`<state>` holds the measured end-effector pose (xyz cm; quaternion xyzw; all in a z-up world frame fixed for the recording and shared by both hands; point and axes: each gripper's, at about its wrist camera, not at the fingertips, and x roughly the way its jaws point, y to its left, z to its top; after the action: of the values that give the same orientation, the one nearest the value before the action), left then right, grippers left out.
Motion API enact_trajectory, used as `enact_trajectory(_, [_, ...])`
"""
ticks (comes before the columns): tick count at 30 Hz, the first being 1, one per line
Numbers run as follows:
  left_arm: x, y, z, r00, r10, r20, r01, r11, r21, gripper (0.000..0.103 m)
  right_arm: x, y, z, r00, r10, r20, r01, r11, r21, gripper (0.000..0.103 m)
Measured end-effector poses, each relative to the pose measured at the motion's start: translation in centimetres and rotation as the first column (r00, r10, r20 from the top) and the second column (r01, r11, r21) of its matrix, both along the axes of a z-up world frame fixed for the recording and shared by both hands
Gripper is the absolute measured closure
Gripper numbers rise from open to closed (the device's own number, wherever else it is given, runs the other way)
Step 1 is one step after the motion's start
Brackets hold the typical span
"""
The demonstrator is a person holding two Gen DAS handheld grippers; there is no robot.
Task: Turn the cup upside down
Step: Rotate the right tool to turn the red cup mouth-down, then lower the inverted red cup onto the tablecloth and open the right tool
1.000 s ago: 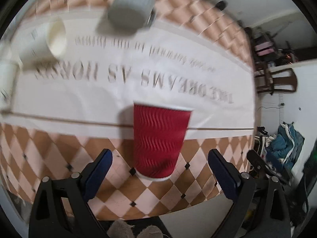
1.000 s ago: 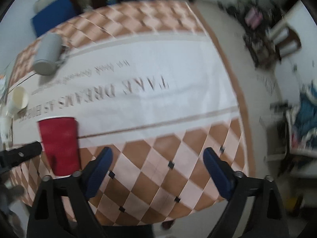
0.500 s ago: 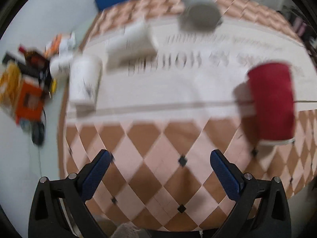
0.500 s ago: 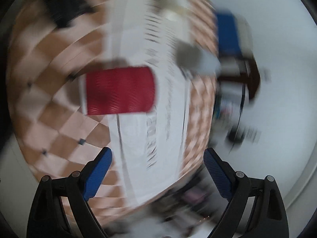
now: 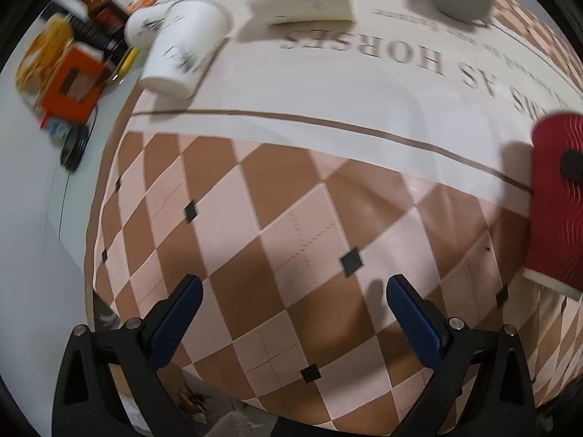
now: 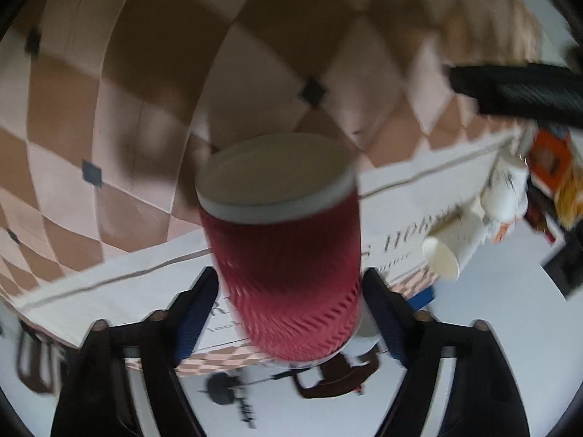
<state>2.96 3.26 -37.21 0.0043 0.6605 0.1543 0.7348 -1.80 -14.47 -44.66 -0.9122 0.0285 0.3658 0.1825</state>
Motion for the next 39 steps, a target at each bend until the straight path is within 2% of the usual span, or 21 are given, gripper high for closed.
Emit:
enact_trajectory(2, [0.3, 0.8, 0.0, 1.0, 0.026, 0.004, -0.026, 1.0, 0.011, 0.0, 0.2, 0.3, 0.3, 1.0, -0.015, -0.027, 0.015, 1.0, 0.005, 0.025])
enact_trajectory(4, [0.4, 1.9, 0.0, 0.999, 0.047, 0.008, -0.047, 0.999, 0.013, 0.0, 0.8, 0.9, 0.8, 0.994, -0.091, -0.068, 0.092, 0.996, 0.009, 0.025])
enact_trajectory(6, [1.0, 3.2, 0.3, 0.997, 0.07, 0.024, -0.07, 0.997, 0.022, 0.0, 1.8, 1.8, 1.5, 0.972, -0.209, -0.108, 0.213, 0.977, 0.028, 0.025])
enact_trajectory(8, [1.7, 4.2, 0.7, 0.995, 0.087, 0.039, -0.088, 0.995, 0.035, 0.0, 2.9, 2.8, 2.3, 0.939, -0.316, -0.139, 0.325, 0.944, 0.049, 0.025])
enact_trajectory(11, [2.1, 5.1, 1.5, 0.992, 0.113, 0.059, -0.115, 0.993, 0.033, 0.0, 5.6, 4.4, 3.4, 0.835, -0.516, -0.19, 0.535, 0.842, 0.069, 0.025])
enact_trajectory(12, [2.3, 5.5, 1.6, 0.991, 0.115, 0.066, -0.117, 0.993, 0.028, 0.0, 6.7, 4.8, 3.9, 0.777, -0.592, -0.215, 0.616, 0.785, 0.068, 0.025])
enact_trajectory(13, [2.5, 5.7, 1.7, 0.991, 0.117, 0.07, -0.119, 0.993, 0.025, 0.0, 7.1, 4.7, 4.1, 0.733, -0.639, -0.233, 0.667, 0.742, 0.064, 0.025])
enact_trajectory(14, [2.6, 5.3, 2.0, 0.99, 0.119, 0.069, -0.121, 0.992, 0.023, 0.0, 8.2, 4.8, 4.5, 0.662, -0.703, -0.259, 0.738, 0.672, 0.06, 0.025])
enact_trajectory(17, [3.1, 5.4, 1.8, 0.988, 0.142, 0.059, -0.142, 0.99, -0.006, 0.0, 11.0, 5.0, 4.9, 0.485, -0.82, -0.304, 0.867, 0.496, 0.044, 0.025])
enact_trajectory(18, [3.1, 5.3, 1.8, 0.987, 0.152, 0.055, -0.151, 0.988, -0.021, 0.0, 11.8, 4.5, 5.1, 0.411, -0.854, -0.32, 0.905, 0.424, 0.032, 0.025])
enact_trajectory(19, [3.1, 4.9, 1.8, 0.986, 0.162, 0.049, -0.161, 0.987, -0.032, 0.0, 13.0, 4.2, 5.2, 0.315, -0.888, -0.335, 0.944, 0.33, 0.013, 0.025])
enact_trajectory(20, [3.2, 4.9, 1.7, 0.985, 0.166, 0.044, -0.165, 0.986, -0.034, 0.0, 13.7, 3.8, 5.2, 0.242, -0.907, -0.346, 0.966, 0.259, -0.003, 0.025])
enact_trajectory(22, [3.5, 5.1, 1.5, 0.985, 0.169, 0.041, -0.167, 0.985, -0.034, 0.0, 15.7, 2.9, 5.2, 0.058, -0.928, -0.369, 0.995, 0.082, -0.049, 0.025])
enact_trajectory(24, [3.7, 5.2, 1.4, 0.985, 0.166, 0.042, -0.165, 0.986, -0.035, 0.0, 16.5, 1.7, 5.1, -0.069, -0.923, -0.379, 0.996, -0.042, -0.079, 0.025])
enact_trajectory(25, [3.8, 5.2, 1.4, 0.985, 0.165, 0.043, -0.163, 0.986, -0.034, 0.0, 17.4, 1.0, 5.0, -0.163, -0.909, -0.383, 0.986, -0.134, -0.1, 0.025])
enact_trajectory(26, [3.9, 5.2, 1.4, 0.986, 0.162, 0.043, -0.16, 0.986, -0.036, 0.0, 18.0, 0.6, 4.9, -0.218, -0.897, -0.385, 0.976, -0.189, -0.111, 0.025])
enact_trajectory(28, [4.1, 5.1, 1.5, 0.986, 0.157, 0.048, -0.155, 0.987, -0.045, 0.0, 18.9, -0.8, 4.5, -0.376, -0.845, -0.379, 0.926, -0.346, -0.149, 0.025])
enact_trajectory(33, [4.5, 4.6, 2.1, 0.986, 0.149, 0.074, -0.143, 0.987, -0.076, 0.0, 20.8, -3.7, 3.4, -0.679, -0.646, -0.35, 0.732, -0.636, -0.246, 0.025])
enact_trajectory(35, [4.6, 4.3, 2.2, 0.988, 0.136, 0.079, -0.13, 0.988, -0.087, 0.0, 21.0, -4.7, 2.8, -0.753, -0.567, -0.335, 0.654, -0.704, -0.276, 0.025])
enact_trajectory(36, [4.7, 4.1, 2.2, 0.989, 0.127, 0.081, -0.12, 0.989, -0.087, 0.0, 21.1, -5.0, 2.6, -0.777, -0.537, -0.329, 0.624, -0.727, -0.287, 0.024])
enact_trajectory(39, [4.8, 3.3, 2.4, 0.992, 0.098, 0.084, -0.091, 0.993, -0.079, 0.0, 21.7, -5.5, 2.4, -0.818, -0.474, -0.324, 0.566, -0.764, -0.31, 0.024])
